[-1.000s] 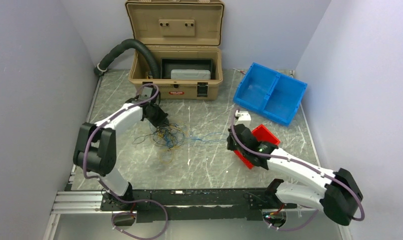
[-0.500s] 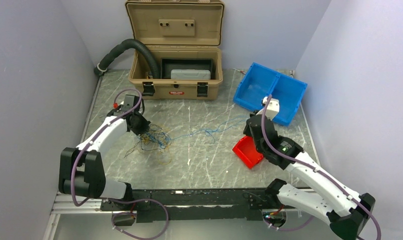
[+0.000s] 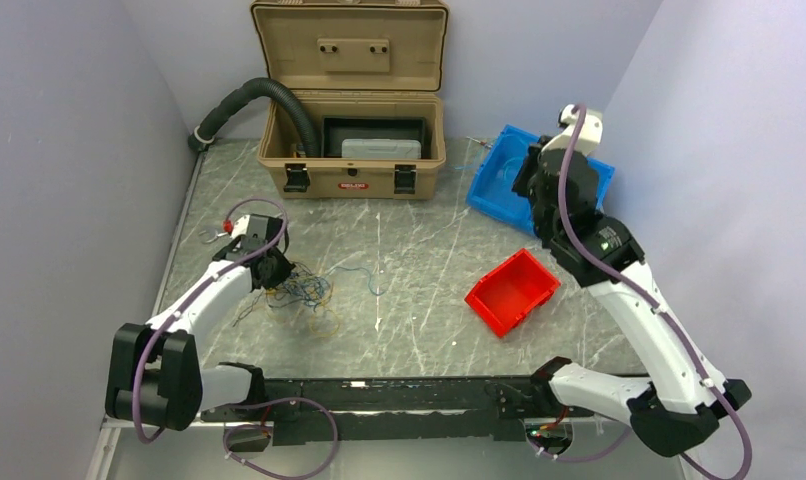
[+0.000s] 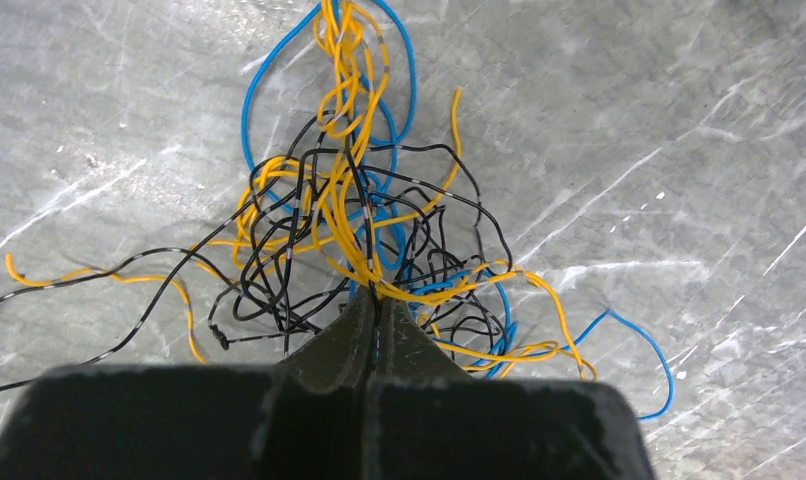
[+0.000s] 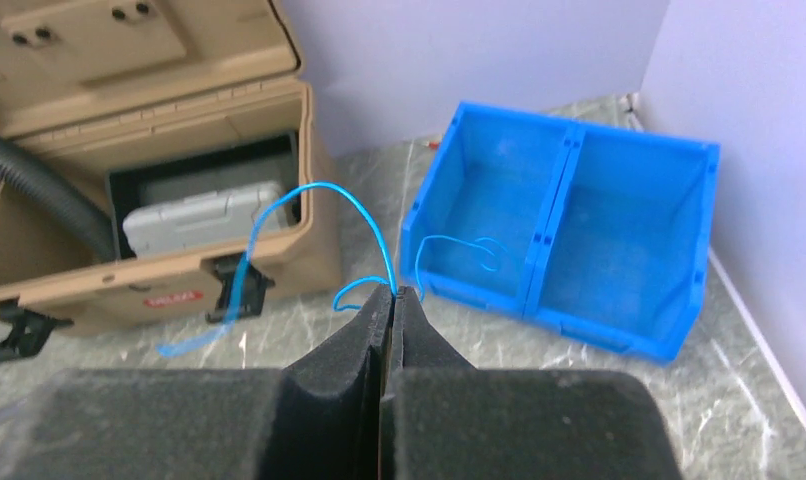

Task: Untangle the cables
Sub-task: Place the cable in the bin.

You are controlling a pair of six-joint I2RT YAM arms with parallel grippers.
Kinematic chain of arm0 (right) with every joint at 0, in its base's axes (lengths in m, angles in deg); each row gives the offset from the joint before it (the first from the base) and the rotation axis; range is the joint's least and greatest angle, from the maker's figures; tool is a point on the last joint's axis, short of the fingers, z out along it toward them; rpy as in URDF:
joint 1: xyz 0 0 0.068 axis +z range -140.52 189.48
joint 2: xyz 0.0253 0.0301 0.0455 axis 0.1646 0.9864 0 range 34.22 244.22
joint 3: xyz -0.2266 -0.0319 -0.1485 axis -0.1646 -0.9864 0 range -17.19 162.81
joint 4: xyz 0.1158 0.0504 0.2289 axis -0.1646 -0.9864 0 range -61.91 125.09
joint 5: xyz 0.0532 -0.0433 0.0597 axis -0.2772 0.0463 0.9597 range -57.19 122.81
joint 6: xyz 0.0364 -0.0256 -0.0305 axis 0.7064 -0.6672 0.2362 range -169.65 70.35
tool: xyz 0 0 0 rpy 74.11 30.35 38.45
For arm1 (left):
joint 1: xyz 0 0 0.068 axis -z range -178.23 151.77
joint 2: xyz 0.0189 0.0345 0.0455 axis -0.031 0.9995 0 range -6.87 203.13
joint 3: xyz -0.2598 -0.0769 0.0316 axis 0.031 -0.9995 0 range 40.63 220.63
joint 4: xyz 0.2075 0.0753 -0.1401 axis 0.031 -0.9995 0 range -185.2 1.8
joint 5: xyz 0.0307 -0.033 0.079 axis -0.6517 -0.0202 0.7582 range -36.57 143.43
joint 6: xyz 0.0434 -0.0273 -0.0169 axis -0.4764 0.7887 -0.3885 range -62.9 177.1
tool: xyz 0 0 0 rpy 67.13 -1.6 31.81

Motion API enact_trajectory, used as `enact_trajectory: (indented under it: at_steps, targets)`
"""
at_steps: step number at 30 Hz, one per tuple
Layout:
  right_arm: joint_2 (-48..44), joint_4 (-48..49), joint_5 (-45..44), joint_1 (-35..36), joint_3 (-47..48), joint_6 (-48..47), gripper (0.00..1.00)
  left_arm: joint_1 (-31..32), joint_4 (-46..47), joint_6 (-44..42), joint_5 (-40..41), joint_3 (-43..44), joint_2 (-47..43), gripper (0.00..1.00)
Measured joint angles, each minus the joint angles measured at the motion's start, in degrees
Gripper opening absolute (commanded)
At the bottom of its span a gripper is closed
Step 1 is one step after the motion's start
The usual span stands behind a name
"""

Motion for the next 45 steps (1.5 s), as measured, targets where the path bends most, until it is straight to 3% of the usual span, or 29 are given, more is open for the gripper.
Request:
enact_trajectory:
  at_steps: [10,16,23,30,36,45]
  targets:
    - [8.8,-3.7,3.7,-6.4,15.0,-4.6,0.00,6.6,15.9,-10.5,-2.0,-6.8,-3.0,0.00]
    - [15.7,-6.7,7.8,-14.2,24.2,-4.1,0.00,9.0,26.2,-16.7,-6.6,-11.3,-5.0,0.00]
    - [20.8,-9.4,12.8,-24.2,28.5,-2.4,0.00,11.1,34.3,-20.5,-12.3,-13.3,-6.8,0.00]
    - [23.6,-10.1,16.0,-34.5,29.6,-0.4,0.00,12.4,36.8,-21.4,-12.7,-14.3,-8.3,0.00]
    - [24.7,-10.1,17.8,-39.3,29.0,0.9,0.00,12.6,38.8,-21.6,-13.7,-15.9,-9.7,0.00]
    - [11.7,-10.2,26.0,-39.4,16.4,4.8,0.00,12.8,39.8,-21.7,-14.7,-16.0,-9.8,0.00]
